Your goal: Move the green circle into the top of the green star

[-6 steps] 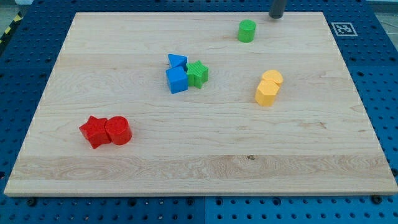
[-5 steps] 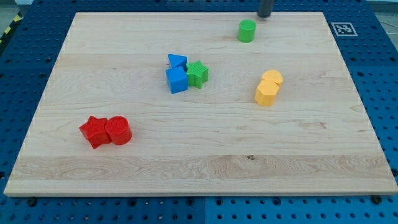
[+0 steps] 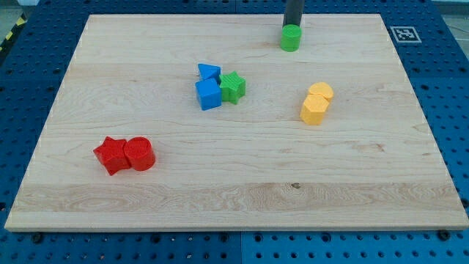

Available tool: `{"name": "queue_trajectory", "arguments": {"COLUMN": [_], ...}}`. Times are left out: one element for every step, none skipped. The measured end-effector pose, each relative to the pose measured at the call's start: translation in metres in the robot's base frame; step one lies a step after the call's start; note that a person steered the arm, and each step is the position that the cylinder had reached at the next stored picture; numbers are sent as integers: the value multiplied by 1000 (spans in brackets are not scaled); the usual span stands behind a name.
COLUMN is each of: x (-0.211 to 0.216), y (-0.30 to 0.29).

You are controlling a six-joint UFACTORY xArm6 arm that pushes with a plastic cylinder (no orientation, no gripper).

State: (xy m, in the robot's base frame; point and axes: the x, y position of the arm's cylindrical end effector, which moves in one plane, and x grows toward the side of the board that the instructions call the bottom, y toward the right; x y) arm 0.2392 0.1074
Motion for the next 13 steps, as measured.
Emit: {"name": "queue_trajectory", "arguments": {"x": [10, 17, 25, 25, 30, 32, 32, 36, 44, 44, 44, 49, 51], "y": [5, 5, 22, 33, 25, 20, 10, 10, 10, -9, -21, -26, -27]}}
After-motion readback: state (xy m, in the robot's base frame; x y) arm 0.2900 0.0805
